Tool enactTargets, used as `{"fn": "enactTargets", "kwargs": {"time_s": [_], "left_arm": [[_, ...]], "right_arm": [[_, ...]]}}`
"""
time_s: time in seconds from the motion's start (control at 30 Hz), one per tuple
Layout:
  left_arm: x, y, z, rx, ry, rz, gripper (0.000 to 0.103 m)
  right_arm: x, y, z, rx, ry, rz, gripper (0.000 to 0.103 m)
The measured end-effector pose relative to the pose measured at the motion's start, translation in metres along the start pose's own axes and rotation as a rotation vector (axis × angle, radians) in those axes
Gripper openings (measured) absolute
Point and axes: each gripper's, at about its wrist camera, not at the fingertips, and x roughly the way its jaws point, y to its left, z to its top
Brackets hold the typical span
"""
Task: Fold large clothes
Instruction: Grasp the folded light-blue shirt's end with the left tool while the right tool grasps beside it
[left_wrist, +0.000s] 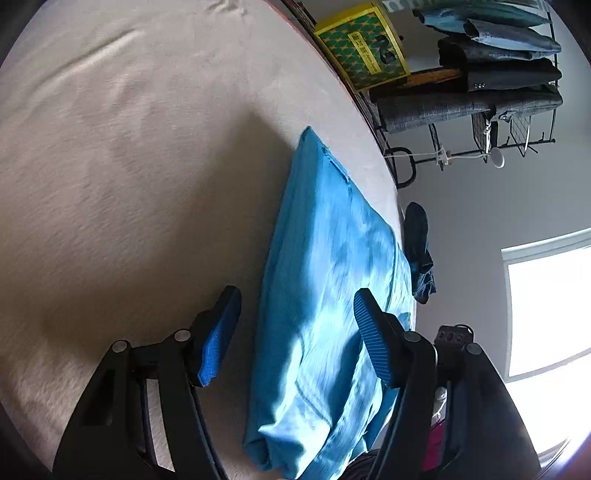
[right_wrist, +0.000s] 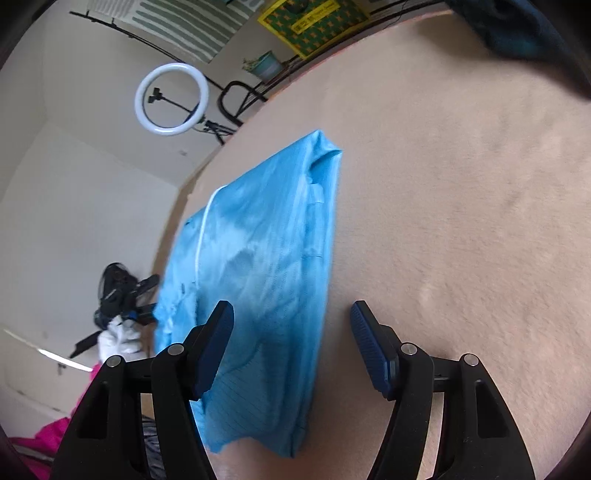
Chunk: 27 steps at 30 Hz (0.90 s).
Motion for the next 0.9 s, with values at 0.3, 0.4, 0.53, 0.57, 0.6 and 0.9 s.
{"fn": "enactTargets", "kwargs": {"time_s": [0.3,0.4,0.53,0.57,0.6,0.9], "left_arm": [[0.027,-0.016,0.012,0.055,0.028,0.012,0.046],[0.031,-0.020,0.013,0.069,0.032,0.044,0.028],[0.034,-0.033,0.009,0.127,0.011,0.107,0.014],[0.034,-0.037,0.008,0.143,0.005,0.120,0.012],[0.032,-0.042,0.006,0.165,-0.004,0.134,0.009],[0.015,-0.081,-0.011,0.287,-0.069,0.165,0.004]], "right_arm": [[0.030,0.005,0.013,0.007,0.042,0.070,0.047],[0.033,0.003,0.015,0.029,0.057,0.082,0.031],[0.033,0.012,0.013,-0.009,0.068,0.045,0.013],[0.030,0.017,0.013,-0.032,0.064,0.031,0.011],[0.028,0.022,0.013,-0.055,0.059,0.015,0.009],[0.002,0.062,0.011,-0.166,-0.005,-0.082,0.005]]}}
